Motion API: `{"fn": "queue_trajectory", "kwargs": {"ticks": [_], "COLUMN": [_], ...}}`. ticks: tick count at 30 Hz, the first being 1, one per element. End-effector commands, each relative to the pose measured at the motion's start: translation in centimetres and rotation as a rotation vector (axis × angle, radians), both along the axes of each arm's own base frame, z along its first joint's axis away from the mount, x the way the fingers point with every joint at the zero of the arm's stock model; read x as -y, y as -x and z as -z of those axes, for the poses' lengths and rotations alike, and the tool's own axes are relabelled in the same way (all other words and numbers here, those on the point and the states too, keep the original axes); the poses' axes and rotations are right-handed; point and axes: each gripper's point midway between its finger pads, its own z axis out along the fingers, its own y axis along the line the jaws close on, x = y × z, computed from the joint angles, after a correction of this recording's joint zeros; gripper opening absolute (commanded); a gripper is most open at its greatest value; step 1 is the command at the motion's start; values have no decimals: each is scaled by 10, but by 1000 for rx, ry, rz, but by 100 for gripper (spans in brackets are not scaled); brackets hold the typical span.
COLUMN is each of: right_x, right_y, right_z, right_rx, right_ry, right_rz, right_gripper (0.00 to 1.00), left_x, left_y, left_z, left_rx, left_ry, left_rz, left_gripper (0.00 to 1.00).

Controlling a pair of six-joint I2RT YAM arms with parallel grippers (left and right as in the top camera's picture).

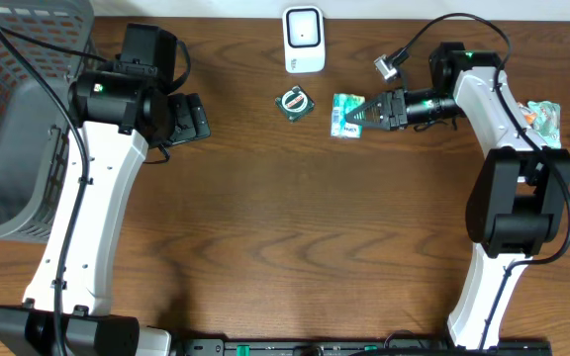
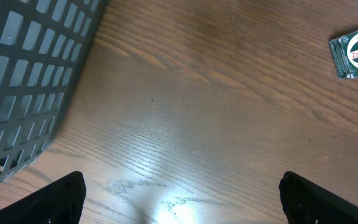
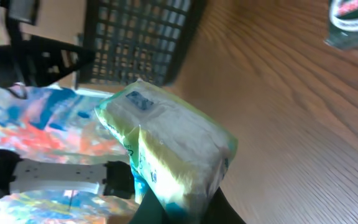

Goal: Scan the item barcode

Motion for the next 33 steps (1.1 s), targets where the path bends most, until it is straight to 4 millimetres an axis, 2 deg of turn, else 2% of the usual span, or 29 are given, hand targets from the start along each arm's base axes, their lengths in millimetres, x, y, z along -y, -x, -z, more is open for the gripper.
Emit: {"fn": "queue_trajectory", "kwargs": {"ticks": [1,6,9,13,18,23,27,31,33], "right_x": [-9,-9,-6,-3,-5,-5,-4,2,5], "right_y": [2,3,-2,-6,-3,4,17,32,32], "right_z": [-20,-20,-33,-37,-34,-35,-39,-42,-40], "right_rx": [41,118,179,231,204,164,169,170,158], "right_ry": [-101,-106,-184,-206,-190,-188,-193,-179,-167], "right_rz": [-11,-30,-14,-9,-14,-13,-24,-37,-35], "right_gripper": [1,1,1,1,1,1,1,1,1], "left_x": [-3,-3,-3,-3,-3,-3,-3,-3,-3], "left_y": [0,0,0,0,0,0,0,0,0], "left_z": [-5,-5,-5,-5,-5,-5,-5,-5,-5], "left_rx": [13,13,13,13,13,13,13,13,13], "left_ry": [-14,-14,-14,-14,-14,-14,-14,-14,-14], "left_rz": [2,2,2,2,2,2,2,2,2], "left_gripper": [98,98,98,98,98,98,98,97,98]}}
